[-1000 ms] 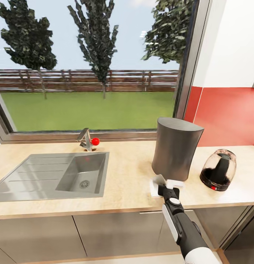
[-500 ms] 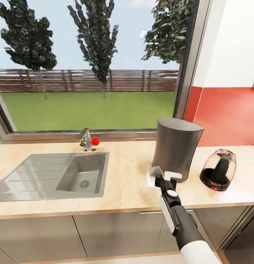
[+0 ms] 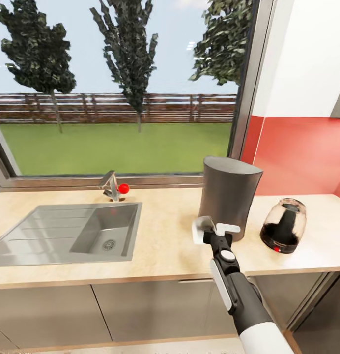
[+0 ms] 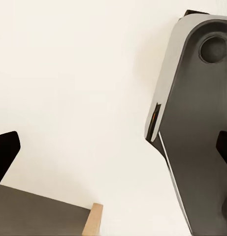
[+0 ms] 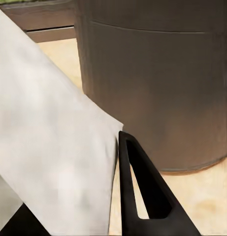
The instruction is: Set up a coffee station on the kitchen countertop: keep the coffee maker on the countertop, move the bottle of coffee from the kitchen shelf to the counter next to the coffee maker, place a paper coffee filter on top of the coffee maker, put the saucer next to the coffee maker with the coffee cup on the saucer, and place the electric kettle next to the coffee maker.
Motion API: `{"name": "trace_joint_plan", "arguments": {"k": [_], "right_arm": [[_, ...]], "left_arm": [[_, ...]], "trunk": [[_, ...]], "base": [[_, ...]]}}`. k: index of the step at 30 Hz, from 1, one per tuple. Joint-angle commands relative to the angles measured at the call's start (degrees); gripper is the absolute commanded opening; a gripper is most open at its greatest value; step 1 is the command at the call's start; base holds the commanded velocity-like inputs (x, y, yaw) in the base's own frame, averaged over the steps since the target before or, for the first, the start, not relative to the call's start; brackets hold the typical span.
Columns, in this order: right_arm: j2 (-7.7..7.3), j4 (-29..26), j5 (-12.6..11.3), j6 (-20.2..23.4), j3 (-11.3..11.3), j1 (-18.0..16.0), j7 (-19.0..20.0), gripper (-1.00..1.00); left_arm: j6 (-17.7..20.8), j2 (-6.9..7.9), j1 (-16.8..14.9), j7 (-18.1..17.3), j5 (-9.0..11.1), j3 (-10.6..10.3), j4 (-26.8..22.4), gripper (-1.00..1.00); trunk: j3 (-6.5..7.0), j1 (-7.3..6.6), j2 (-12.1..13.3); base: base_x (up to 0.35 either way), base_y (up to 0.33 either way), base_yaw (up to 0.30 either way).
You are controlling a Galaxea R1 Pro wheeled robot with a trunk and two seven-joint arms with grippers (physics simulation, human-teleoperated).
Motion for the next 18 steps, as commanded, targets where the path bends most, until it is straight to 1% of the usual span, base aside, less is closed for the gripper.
{"name": "trace_joint_plan", "arguments": {"k": [1, 2, 3, 9, 14, 18], "right_arm": [[-0.02, -0.4, -0.4, 0.3, 0.5, -0.1, -0.4, -1.00], [-0.01, -0.7, -0.4, 0.3, 0.8, -0.1, -0.4, -1.00], [0.01, -0.9, -0.4, 0.3, 2.2, -0.1, -0.4, -1.00], [0.10, -3.6, -0.5, 0.4, 2.4, -0.1, -0.4, -1.00], [0.55, -4.6, -0.5, 0.5, 2.4, -0.1, -0.4, -1.00], [0.95, -5.4, -0.5, 2.3, 2.4, -0.1, -0.4, -1.00]], "left_arm": [[-0.2, -0.01, 0.0, 0.1, 0.3, 0.0, 0.0, 1.00], [-0.2, -0.01, 0.0, 0.1, 0.3, 0.1, 0.0, 1.00], [-0.2, -0.01, 0.0, 0.1, 0.3, 0.1, 0.0, 1.00], [-0.2, -0.09, 0.0, 0.1, 0.3, 0.1, 0.0, 1.00], [-0.1, -0.10, 0.0, 0.2, 0.4, 0.2, 0.0, 1.00], [-0.1, -0.11, 0.0, 0.3, 0.4, 0.2, 0.0, 1.00]], "trunk": [[-0.13, 0.01, -0.1], [-0.13, 0.01, -0.1], [-0.13, 0.01, -0.1], [-0.13, 0.01, -0.1], [-0.13, 0.01, -0.1], [-0.13, 0.01, -0.1]], "base": [[-0.248, -0.174, 0.000], [-0.259, -0.171, 0.000], [-0.263, -0.169, 0.000], [-0.241, -0.134, 0.000], [-0.044, -0.019, 0.000], [-0.071, -0.002, 0.000]]}}
